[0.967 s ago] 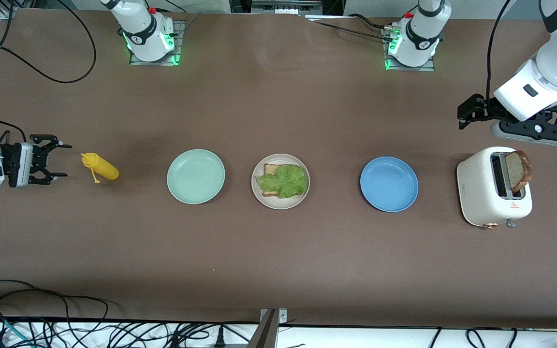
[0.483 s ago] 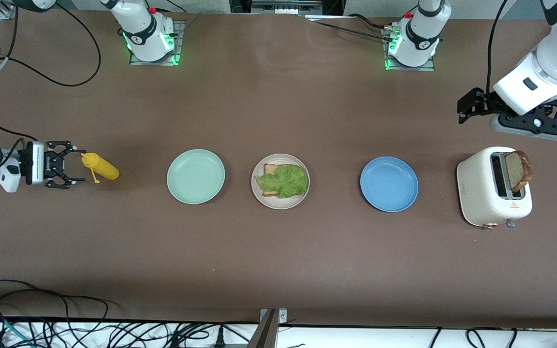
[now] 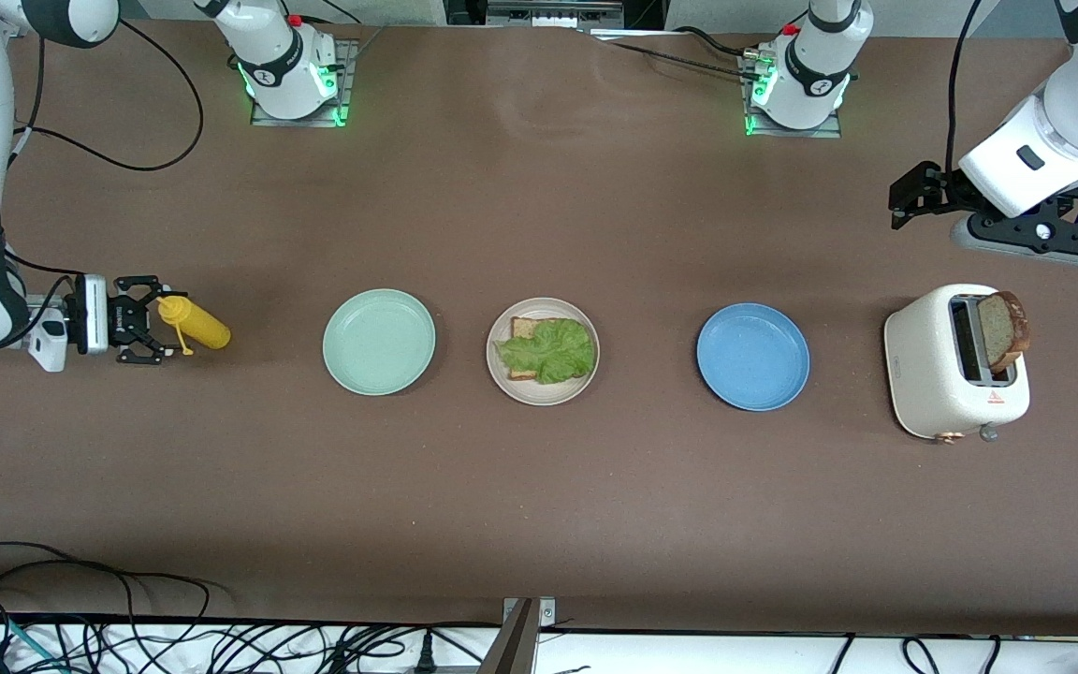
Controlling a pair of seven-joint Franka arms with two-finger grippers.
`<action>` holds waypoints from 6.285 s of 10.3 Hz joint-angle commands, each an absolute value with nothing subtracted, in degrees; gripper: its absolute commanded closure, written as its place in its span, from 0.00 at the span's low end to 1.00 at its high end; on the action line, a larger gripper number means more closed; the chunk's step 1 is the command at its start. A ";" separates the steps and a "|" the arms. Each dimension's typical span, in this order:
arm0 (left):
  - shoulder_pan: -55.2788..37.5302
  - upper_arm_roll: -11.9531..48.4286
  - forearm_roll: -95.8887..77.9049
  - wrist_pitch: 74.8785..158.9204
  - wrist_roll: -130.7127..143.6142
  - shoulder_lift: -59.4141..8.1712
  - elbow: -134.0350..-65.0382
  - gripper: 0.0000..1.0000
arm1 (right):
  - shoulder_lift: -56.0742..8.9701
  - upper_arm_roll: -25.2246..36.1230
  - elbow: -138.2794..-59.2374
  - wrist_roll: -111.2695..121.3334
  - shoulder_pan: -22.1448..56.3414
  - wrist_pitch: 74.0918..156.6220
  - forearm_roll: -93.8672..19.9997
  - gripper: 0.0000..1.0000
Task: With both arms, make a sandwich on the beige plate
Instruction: 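Grasp the yellow squeeze bottle with the right gripper and lift it, then tilt the yellow bottle over the lettuce on the beige plate, then return the bottle beside the mint plate while the left gripper reaches the toaster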
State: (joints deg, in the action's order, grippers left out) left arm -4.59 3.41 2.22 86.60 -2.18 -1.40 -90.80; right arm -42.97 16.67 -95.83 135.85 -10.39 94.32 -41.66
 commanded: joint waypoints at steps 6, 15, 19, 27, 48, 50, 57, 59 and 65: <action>-2.72 3.52 3.25 85.69 -3.34 -1.41 -90.88 0.00 | -43.24 14.77 -95.45 136.58 -10.20 93.34 -44.12 1.00; -2.64 3.34 3.34 85.96 -3.25 -1.76 -91.06 0.00 | -33.67 15.21 -92.99 119.75 7.62 104.93 -35.79 1.00; -1.67 3.52 3.34 86.31 -2.90 -3.95 -88.17 0.00 | -30.77 15.21 -92.99 107.62 19.57 113.54 -25.44 1.00; -1.14 3.51 3.34 86.04 -3.52 -3.87 -86.84 0.00 | -31.11 15.03 -92.99 57.71 43.83 121.11 11.03 1.00; -0.97 3.43 3.96 84.55 -3.52 -3.60 -87.54 0.00 | -43.19 21.77 -75.06 41.53 61.63 100.02 37.41 1.00; -0.27 3.43 4.04 84.55 -3.52 -3.60 -87.71 0.00 | -37.56 25.56 -75.15 49.88 56.46 100.20 23.19 1.00; 7.46 3.34 6.75 92.69 -11.76 -4.66 -93.75 0.00 | -24.80 28.48 -88.64 78.34 32.03 97.47 -18.40 1.00; 11.05 3.34 6.94 99.28 -17.20 -4.66 -98.59 0.00 | -24.26 28.48 -95.76 90.73 24.91 97.47 -28.86 1.00; 18.80 3.43 7.03 125.39 -23.82 -7.19 -113.81 0.00 | -24.78 29.09 -109.67 116.07 14.08 97.47 -41.65 1.00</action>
